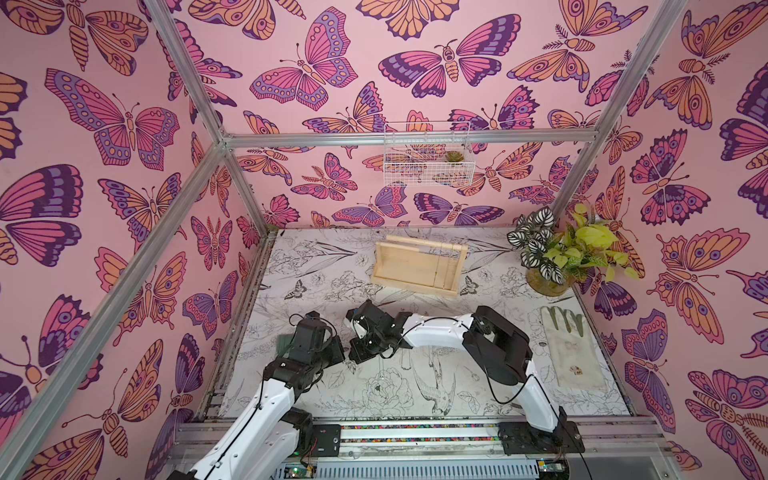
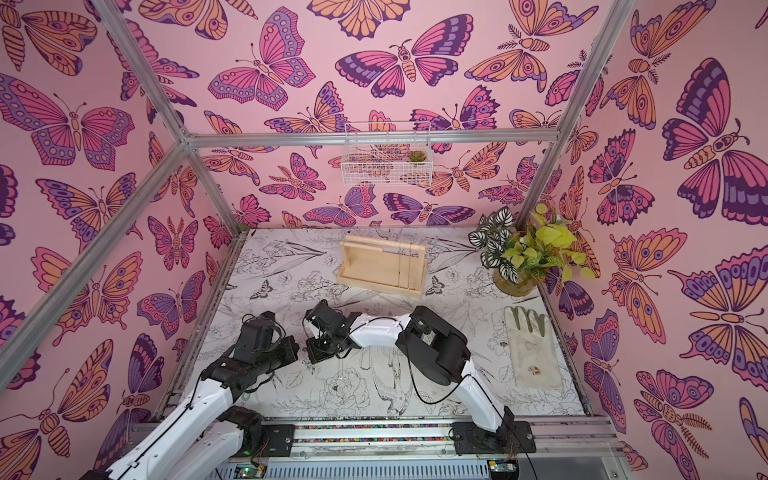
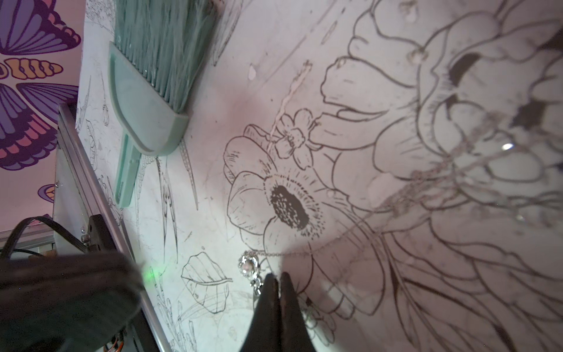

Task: Take the necklace off the jewelry display stand
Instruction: Adjust the necklace at the center of the board.

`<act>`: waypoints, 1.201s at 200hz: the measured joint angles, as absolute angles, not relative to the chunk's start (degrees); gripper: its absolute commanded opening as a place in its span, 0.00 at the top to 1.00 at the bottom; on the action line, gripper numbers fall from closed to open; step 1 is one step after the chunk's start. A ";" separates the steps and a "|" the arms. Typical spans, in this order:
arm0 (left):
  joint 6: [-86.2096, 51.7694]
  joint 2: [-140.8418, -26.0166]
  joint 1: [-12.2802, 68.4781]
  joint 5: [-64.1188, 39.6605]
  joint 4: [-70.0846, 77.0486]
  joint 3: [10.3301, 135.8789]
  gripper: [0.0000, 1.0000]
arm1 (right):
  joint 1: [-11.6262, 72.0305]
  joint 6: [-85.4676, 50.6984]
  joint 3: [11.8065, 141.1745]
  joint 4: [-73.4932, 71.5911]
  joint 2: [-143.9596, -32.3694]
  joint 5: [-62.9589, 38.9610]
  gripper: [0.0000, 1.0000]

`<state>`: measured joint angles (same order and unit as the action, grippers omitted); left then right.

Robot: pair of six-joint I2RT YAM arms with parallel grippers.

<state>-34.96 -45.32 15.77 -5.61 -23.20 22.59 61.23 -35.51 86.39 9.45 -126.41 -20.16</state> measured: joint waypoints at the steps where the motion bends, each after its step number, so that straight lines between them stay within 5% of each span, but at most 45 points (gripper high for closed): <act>1: -34.96 -45.32 15.77 -5.61 -23.18 22.59 1.00 | 61.23 -35.51 86.39 9.45 -126.43 -20.16 1.00; 240: -34.59 -44.29 12.38 -5.58 -24.08 24.21 1.00 | 63.40 -36.21 79.99 1.10 -125.34 -26.61 1.00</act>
